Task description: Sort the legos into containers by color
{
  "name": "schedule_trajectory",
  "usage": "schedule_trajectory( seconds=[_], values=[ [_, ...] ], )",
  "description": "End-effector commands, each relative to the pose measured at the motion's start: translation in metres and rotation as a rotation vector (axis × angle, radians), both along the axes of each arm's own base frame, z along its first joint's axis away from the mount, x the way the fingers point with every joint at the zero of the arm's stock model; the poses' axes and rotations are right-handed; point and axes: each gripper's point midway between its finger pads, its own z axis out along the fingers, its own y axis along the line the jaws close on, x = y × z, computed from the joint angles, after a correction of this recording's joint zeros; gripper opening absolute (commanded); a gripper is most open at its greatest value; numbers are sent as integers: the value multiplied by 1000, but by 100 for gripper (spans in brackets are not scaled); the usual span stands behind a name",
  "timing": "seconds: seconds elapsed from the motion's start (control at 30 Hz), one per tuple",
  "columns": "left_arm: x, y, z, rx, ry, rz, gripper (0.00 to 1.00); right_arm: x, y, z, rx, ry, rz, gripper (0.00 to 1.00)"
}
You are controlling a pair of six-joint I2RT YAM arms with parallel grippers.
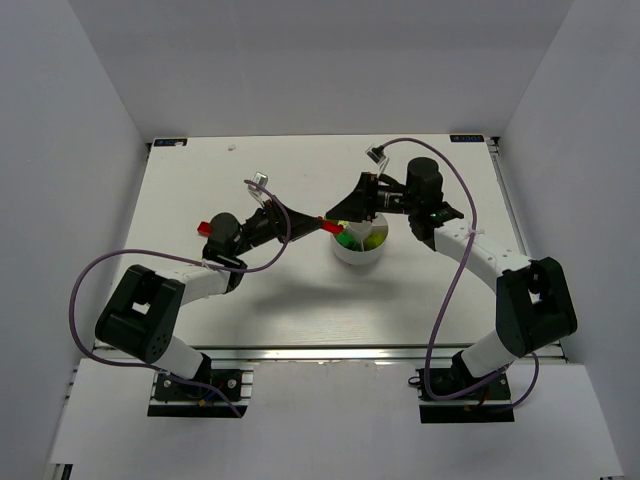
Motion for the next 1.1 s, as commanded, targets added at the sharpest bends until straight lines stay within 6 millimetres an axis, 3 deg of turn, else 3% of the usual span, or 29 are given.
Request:
schedule_trajectory(
  seconds=[0.0, 0.2, 0.23, 0.33, 0.53, 0.7, 0.77, 0.8, 0.83, 0.87, 0.9, 0.93, 0.97, 1.03, 1.07],
  values=[
    [-3, -1, 21, -17, -72, -6, 0, -2, -2, 24, 23, -84, 7, 66],
    [-3, -1, 17, -4, -64, -4, 0, 3, -3, 27, 14, -115, -11, 28],
    [-3, -1, 15, 3, -61, -4, 0, 5, -4, 28, 10, -128, -19, 17],
    [-6, 0, 8, 32, -48, -3, 0, 20, -14, 31, -6, -162, -69, 1],
    [-14, 5, -10, 83, -19, 4, 0, 50, -45, 32, -36, -201, -157, 0],
    [-17, 8, -22, 121, -2, 16, 0, 56, -61, 31, -74, -254, -176, 0],
    [-16, 9, -26, 144, 17, 28, 0, 55, -69, 18, -159, -253, -194, 0],
    [-12, 10, -29, 163, 26, 50, 0, 59, -74, 17, -222, -367, -188, 0],
    [-9, 13, -44, 227, 61, 66, 0, 59, -79, 8, -277, -381, -191, 0],
    [-5, 14, -38, 248, 41, 85, 0, 59, -91, -10, -375, -348, -221, 0],
    [-1, 16, -42, 283, 50, 105, 0, 61, -99, -17, -448, -430, -210, 0],
    [4, 23, -56, 359, 80, 151, 0, 65, -110, -25, -523, -448, -244, 0],
    [10, 25, -51, 381, 69, 180, 0, 61, -119, -37, -585, -433, -244, 0],
    [16, 35, -59, 456, 90, 236, 0, 62, -136, -51, -692, -476, -266, 0],
    [20, 36, -47, 460, 68, 258, 0, 60, -142, -55, -720, -485, -268, 0]
  ],
)
